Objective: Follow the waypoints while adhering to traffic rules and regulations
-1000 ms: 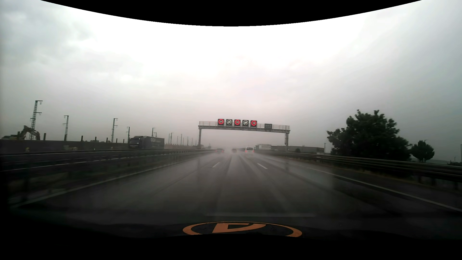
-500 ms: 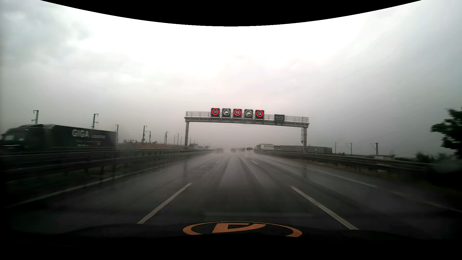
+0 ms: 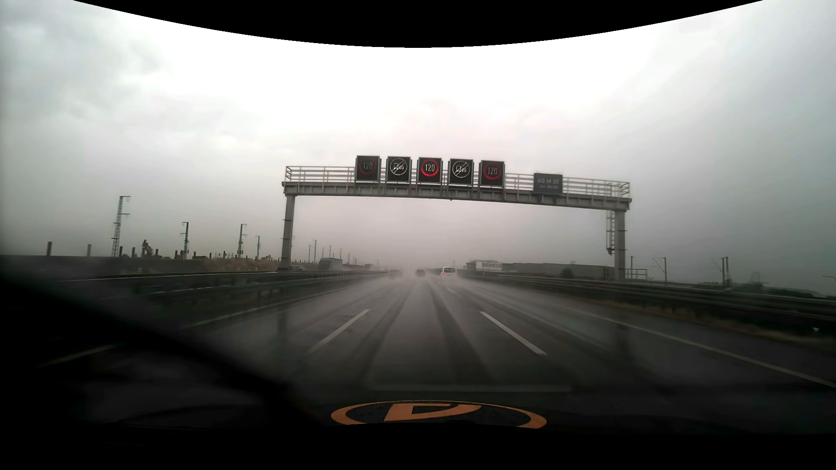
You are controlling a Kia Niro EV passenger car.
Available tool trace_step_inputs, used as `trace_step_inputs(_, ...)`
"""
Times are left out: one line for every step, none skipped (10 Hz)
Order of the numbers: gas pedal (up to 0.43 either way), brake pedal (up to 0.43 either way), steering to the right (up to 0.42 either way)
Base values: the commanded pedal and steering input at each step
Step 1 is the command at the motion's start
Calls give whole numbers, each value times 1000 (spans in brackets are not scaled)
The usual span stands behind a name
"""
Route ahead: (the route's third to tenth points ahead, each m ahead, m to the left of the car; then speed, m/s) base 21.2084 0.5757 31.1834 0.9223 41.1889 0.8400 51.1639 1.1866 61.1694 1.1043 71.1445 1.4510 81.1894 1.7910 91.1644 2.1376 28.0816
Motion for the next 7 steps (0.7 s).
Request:
trace_step_inputs(209, 0, 0)
trace_step_inputs(209, 0, 0)
trace_step_inputs(209, 0, 0)
trace_step_inputs(209, 0, 0)
trace_step_inputs(209, 0, 0)
trace_step_inputs(209, 0, 0)
trace_step_inputs(209, 0, -2)
